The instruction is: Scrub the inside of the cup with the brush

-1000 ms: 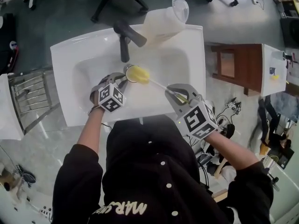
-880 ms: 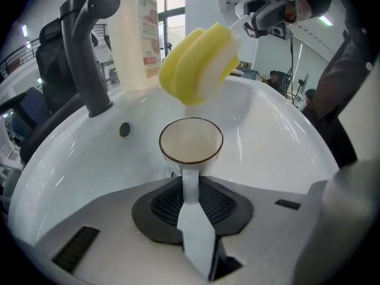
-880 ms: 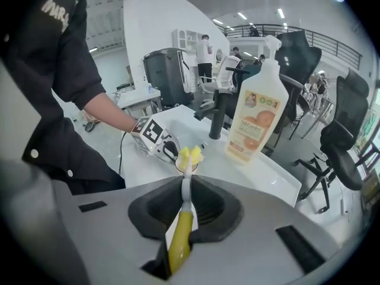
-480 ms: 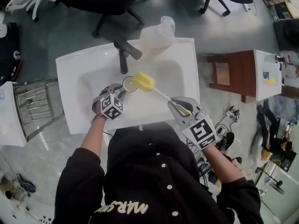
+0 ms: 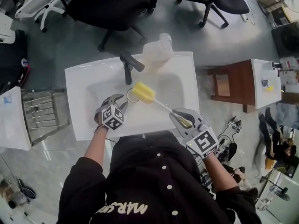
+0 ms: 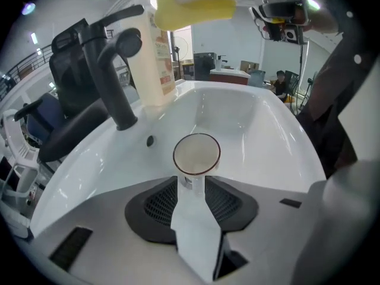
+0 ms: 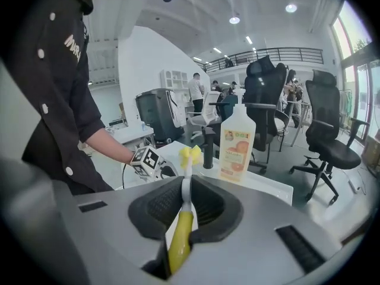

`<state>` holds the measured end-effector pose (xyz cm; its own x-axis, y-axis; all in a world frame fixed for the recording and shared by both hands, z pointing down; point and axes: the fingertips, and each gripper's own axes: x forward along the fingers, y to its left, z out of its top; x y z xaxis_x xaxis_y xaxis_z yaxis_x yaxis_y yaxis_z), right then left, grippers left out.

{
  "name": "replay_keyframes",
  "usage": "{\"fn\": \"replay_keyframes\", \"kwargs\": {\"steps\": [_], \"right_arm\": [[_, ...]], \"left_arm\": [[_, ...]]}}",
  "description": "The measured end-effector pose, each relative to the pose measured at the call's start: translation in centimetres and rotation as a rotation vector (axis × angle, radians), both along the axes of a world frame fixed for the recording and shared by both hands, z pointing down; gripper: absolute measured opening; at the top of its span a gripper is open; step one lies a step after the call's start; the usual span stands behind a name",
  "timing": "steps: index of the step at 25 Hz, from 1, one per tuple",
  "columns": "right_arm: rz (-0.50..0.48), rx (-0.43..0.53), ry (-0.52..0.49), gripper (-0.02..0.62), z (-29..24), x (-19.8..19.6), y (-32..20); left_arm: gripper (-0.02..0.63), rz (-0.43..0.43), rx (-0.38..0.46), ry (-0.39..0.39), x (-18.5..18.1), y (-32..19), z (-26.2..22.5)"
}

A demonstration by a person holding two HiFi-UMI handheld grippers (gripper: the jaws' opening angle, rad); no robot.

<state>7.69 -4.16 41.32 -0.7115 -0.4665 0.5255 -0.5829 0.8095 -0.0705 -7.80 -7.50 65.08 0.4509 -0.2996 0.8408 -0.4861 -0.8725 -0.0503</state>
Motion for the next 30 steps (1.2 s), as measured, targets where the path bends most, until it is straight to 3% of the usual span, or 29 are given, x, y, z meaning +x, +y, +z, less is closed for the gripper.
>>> {"fn": "replay_keyframes", "kwargs": {"steps": [4,8,13,17,20,26,30], "right_arm": [[-0.011,0.061,-0.060,0.048,-1.4,0.0,0.1],[0.021,0.124,-0.194,0.048,-4.5,-0.4,-0.4],[0.078,0.207,-0.310,0.048,-8.5,-0.6,-2.3],[0.120,0.280,-0.371,0.048,-11.6,-0.6,-4.4],[0.156,0.335,-0.396,0.048,-14.0,-0.4,-5.9],[0.194,0.461,-0.375,0.048,-16.2,0.4,-8.1],[0.265,0.505,-0.392,0.048,-18.2,1.6,-9.0]], "left_arm": [[0.121,-0.064,0.087,0.047,-0.8,-1.2,-4.0],[0.060,-0.189,0.199,0.152,-2.1,-2.7,-9.6],[0.034,-0.328,0.323,0.258,-3.6,-3.8,-17.5],[0.026,-0.391,0.456,0.377,-4.0,-4.4,-24.8],[0.026,-0.430,0.518,0.436,-4.4,-4.6,-29.1],[0.026,-0.451,0.669,0.443,-5.3,-4.1,-35.1],[0.026,-0.522,0.728,0.493,-6.3,-3.2,-38.2]]}}
